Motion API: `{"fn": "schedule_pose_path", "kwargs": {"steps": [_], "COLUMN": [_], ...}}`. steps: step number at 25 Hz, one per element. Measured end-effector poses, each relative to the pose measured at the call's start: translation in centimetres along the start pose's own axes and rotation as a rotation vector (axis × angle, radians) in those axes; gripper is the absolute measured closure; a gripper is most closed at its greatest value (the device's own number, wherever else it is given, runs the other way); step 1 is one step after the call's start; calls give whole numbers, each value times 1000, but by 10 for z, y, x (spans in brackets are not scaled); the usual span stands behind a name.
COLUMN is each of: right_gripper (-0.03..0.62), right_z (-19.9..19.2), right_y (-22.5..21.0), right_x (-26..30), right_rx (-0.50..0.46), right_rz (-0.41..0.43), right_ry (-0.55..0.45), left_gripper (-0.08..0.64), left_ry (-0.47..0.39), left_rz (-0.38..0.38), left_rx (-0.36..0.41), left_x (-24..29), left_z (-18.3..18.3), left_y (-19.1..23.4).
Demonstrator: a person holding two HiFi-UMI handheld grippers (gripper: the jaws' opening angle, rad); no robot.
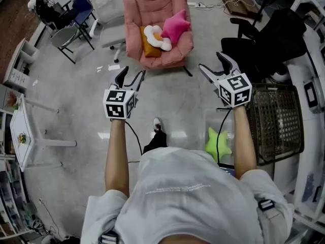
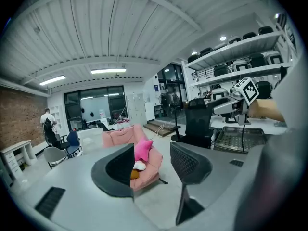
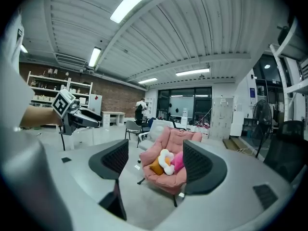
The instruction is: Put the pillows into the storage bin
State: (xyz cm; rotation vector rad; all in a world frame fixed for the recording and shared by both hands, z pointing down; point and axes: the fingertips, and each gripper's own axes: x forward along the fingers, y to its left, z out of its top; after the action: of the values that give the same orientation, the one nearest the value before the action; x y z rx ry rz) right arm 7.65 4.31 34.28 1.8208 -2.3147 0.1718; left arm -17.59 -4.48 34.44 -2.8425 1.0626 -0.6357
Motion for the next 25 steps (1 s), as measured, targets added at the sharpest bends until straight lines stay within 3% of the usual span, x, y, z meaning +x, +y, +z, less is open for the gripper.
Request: {"fn": "schedule_pose_path", "kwargs": {"steps": [7, 14, 18, 25], "right_gripper": [258, 258, 273, 273], "right_z": [-15, 4, 17, 5], "right_y": [-30, -65, -79, -111], "right_x": [54, 156, 210, 277], "right_rx": [19, 6, 23, 80], "right_rz": [-40, -89, -129, -200], "right_ry": [50, 83, 52, 110], "left_gripper": [308, 308, 308, 308], "left_ry": [15, 13, 26, 29], "left_rz": [-31, -56, -96, -147], "left_rx": [-37, -53, -50, -68], "left_x": [65, 157, 199, 255], "left_z": [-17, -8, -5, -4], "left_y": [37, 118, 158, 212]}}
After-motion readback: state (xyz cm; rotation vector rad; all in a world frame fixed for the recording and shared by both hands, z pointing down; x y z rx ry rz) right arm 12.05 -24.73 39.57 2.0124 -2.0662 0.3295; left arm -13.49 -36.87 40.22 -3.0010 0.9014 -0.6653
